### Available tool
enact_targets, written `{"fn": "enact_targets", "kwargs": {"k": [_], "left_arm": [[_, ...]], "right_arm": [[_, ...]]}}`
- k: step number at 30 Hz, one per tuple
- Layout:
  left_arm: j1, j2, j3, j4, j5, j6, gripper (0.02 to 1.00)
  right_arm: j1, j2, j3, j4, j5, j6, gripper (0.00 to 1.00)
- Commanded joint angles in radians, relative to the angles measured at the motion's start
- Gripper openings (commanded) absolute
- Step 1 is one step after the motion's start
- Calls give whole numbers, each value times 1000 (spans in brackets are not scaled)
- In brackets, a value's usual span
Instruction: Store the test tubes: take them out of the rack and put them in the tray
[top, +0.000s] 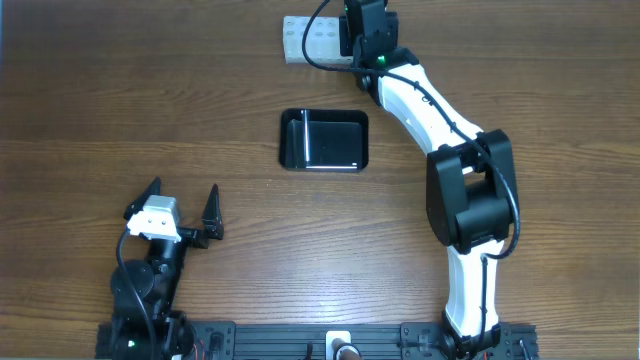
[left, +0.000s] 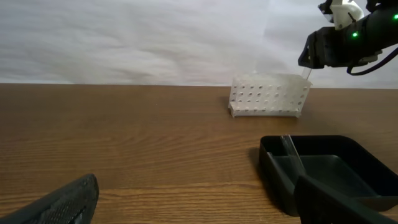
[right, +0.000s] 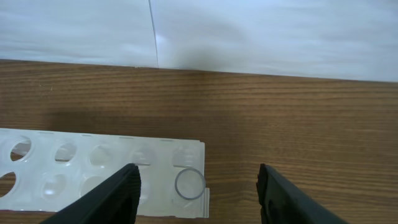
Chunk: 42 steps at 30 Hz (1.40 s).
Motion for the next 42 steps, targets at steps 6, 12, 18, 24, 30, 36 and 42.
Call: {"fn": "enact_targets", "kwargs": {"k": [6, 12, 18, 24, 30, 36, 42], "left_arm": [[5, -7, -4, -4, -1, 11, 1000], [5, -7, -4, -4, -1, 11, 1000], [5, -7, -4, -4, -1, 11, 1000], [5, -7, -4, -4, -1, 11, 1000], [5, -7, -4, -4, -1, 11, 1000], [5, -7, -4, -4, -1, 11, 1000], [5, -7, -4, -4, -1, 11, 1000]], "right_arm": [[-13, 34, 2, 14, -44, 26, 529], [-16, 52, 2, 25, -46, 40, 503], [-16, 57, 2, 26, -46, 48, 411], [-18, 57, 2, 30, -46, 51, 176], [-18, 57, 2, 40, -46, 66, 115], [-16, 47, 6, 50, -46, 70, 102], [-15, -43, 32, 39, -46, 70, 97]]}}
